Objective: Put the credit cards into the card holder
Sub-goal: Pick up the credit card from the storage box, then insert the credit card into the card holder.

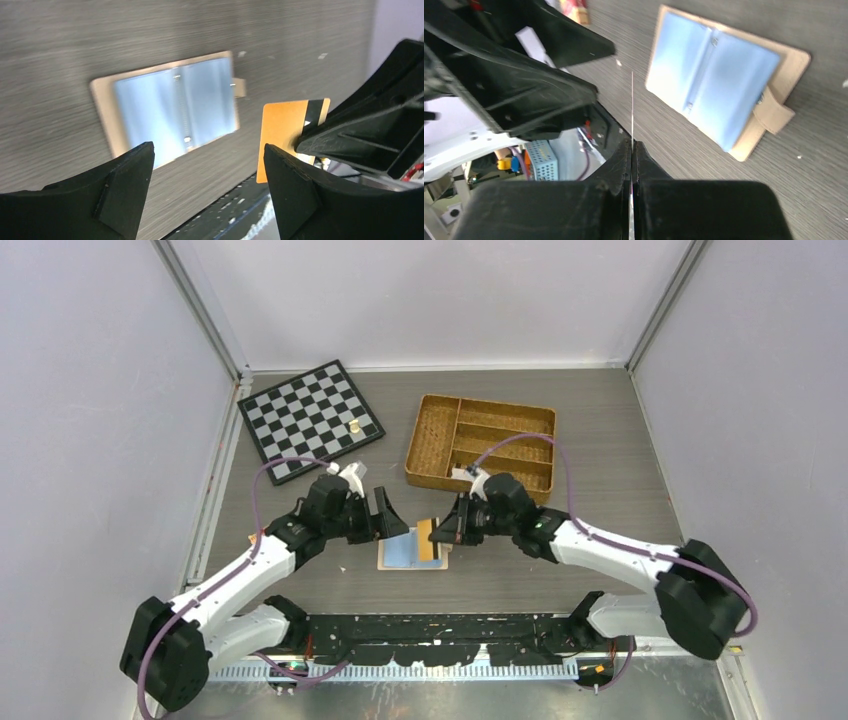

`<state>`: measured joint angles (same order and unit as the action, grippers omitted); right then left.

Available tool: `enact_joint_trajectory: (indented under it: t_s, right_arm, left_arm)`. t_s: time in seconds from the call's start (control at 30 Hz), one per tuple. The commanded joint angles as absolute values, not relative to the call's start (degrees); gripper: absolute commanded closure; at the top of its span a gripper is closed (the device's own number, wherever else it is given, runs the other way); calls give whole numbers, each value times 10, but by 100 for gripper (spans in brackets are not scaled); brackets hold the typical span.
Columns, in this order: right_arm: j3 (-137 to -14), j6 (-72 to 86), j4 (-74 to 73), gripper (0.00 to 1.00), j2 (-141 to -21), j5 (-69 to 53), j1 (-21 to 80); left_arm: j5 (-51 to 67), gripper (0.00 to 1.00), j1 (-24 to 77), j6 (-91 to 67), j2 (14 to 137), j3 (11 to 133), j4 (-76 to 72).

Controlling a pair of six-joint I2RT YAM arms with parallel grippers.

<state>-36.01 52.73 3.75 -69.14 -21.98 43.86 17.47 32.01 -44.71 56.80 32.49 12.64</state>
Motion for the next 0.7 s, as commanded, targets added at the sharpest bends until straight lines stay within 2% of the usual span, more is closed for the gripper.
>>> enact_joint_trajectory:
  t_s: [0.0,0.2,0.5,0.67]
  right_arm:
    - [-344,549,122,99,-742,-180,456]
    - [-343,561,173,100,-831,-186,457]
    - [-350,577,220,100,-894,-205,457]
    - [-354,583,232,100,-917,-213,457]
  left_arm:
    - [94,17,316,-397,580,321,208]
    - [85,18,316,-375,626,314,191]
    - [83,33,315,-365,680,314,167]
    - [78,38,314,-356,701,315,165]
